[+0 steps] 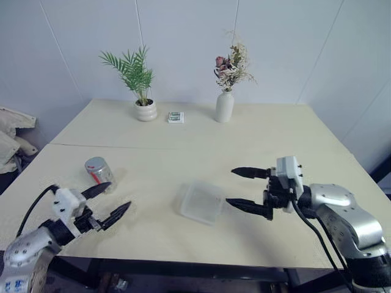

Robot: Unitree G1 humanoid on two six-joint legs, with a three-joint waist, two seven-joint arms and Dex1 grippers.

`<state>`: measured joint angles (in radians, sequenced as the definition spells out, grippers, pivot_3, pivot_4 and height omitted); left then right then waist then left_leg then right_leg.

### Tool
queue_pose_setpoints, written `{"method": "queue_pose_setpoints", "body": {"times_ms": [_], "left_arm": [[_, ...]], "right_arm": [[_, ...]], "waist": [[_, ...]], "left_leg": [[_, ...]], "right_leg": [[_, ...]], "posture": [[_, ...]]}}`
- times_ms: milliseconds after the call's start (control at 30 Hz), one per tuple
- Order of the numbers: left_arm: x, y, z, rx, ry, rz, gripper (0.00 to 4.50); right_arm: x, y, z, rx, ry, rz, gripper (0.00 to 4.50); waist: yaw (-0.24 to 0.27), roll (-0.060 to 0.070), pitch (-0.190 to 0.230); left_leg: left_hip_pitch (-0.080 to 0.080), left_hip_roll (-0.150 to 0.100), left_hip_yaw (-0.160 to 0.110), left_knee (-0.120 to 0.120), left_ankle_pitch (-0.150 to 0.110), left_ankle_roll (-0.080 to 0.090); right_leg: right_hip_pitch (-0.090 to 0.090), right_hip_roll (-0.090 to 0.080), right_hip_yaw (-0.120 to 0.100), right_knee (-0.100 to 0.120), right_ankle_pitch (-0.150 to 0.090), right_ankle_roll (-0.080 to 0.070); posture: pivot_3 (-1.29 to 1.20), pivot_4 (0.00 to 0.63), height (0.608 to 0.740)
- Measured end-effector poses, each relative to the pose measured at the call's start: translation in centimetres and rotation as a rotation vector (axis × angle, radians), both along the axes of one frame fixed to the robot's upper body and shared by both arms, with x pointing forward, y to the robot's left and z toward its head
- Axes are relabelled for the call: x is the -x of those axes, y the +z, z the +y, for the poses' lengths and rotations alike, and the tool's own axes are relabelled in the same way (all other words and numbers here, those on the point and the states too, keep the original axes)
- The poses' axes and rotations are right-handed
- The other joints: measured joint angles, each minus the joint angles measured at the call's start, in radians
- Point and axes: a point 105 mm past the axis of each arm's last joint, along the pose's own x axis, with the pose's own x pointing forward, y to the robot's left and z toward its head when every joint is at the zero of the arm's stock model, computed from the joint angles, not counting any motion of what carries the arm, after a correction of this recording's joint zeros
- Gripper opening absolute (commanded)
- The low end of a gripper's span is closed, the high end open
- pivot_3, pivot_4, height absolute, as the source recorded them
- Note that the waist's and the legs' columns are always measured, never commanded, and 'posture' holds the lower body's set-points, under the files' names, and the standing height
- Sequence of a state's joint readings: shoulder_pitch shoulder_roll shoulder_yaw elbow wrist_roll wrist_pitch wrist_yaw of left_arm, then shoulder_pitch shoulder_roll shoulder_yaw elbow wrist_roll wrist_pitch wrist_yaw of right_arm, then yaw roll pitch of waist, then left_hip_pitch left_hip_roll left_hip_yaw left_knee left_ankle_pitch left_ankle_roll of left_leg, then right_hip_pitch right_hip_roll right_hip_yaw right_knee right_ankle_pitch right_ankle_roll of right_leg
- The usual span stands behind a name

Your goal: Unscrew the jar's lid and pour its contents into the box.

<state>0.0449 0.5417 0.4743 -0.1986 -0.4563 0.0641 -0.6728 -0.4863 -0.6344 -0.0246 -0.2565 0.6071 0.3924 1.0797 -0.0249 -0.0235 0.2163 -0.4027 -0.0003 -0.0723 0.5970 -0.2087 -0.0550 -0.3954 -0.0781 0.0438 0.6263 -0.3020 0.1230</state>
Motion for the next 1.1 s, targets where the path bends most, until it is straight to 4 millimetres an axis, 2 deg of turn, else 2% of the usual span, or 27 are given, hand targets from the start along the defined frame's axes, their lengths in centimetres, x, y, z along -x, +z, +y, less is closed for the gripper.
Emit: {"method": "queue_pose_setpoints", "body": {"times_ms": [133, 267, 500, 667, 1100], "left_arm": [[-0.1, -0.6, 2.9, 0.159, 0.325, -0.064, 4.48], [-1.9, -0.9, 3.9, 0.265, 0.467, -0.079, 4.48], [-4.9, -1.6, 3.6, 0.253, 0.456, -0.030, 4.48], [-6.9, -0.8, 3.9, 0.221, 0.440, -0.035, 4.48], [-9.3, -1.5, 4.0, 0.196, 0.440, -0.018, 4.48]], "right_arm": [[-0.3, 1.5, 2.6, -0.045, 0.100, -0.030, 4.50], [-0.7, 2.1, 4.5, -0.056, 0.156, -0.035, 4.50], [-0.9, 3.2, 5.5, -0.072, 0.188, -0.072, 4.50], [-0.8, 3.2, 5.8, -0.083, 0.195, -0.071, 4.50], [-0.5, 3.4, 5.9, -0.095, 0.182, -0.083, 4.50]], "waist": [[0.000, -0.001, 0.000], [0.011, -0.002, -0.001], [0.012, -0.002, -0.001], [0.009, -0.002, -0.001], [-0.003, -0.002, -0.001]], "left_leg": [[0.000, -0.001, 0.000, 0.003, 0.000, 0.000], [0.000, -0.001, 0.000, 0.006, 0.001, 0.000], [-0.001, -0.001, 0.000, 0.006, 0.001, 0.000], [-0.001, -0.001, 0.000, 0.004, 0.001, 0.000], [-0.001, -0.001, 0.000, 0.003, 0.001, 0.000]], "right_leg": [[0.001, 0.000, 0.000, 0.000, 0.002, 0.002], [0.001, 0.001, 0.000, 0.001, 0.004, 0.001], [0.001, 0.001, 0.000, 0.000, 0.005, 0.001], [0.000, 0.001, 0.000, 0.000, 0.005, 0.001], [-0.001, 0.001, 0.000, 0.000, 0.005, 0.002]], "posture": [[0.00, 0.150, 0.740], [0.00, 0.150, 0.740], [0.00, 0.150, 0.740], [0.00, 0.150, 0.740], [0.00, 0.150, 0.740]]}}
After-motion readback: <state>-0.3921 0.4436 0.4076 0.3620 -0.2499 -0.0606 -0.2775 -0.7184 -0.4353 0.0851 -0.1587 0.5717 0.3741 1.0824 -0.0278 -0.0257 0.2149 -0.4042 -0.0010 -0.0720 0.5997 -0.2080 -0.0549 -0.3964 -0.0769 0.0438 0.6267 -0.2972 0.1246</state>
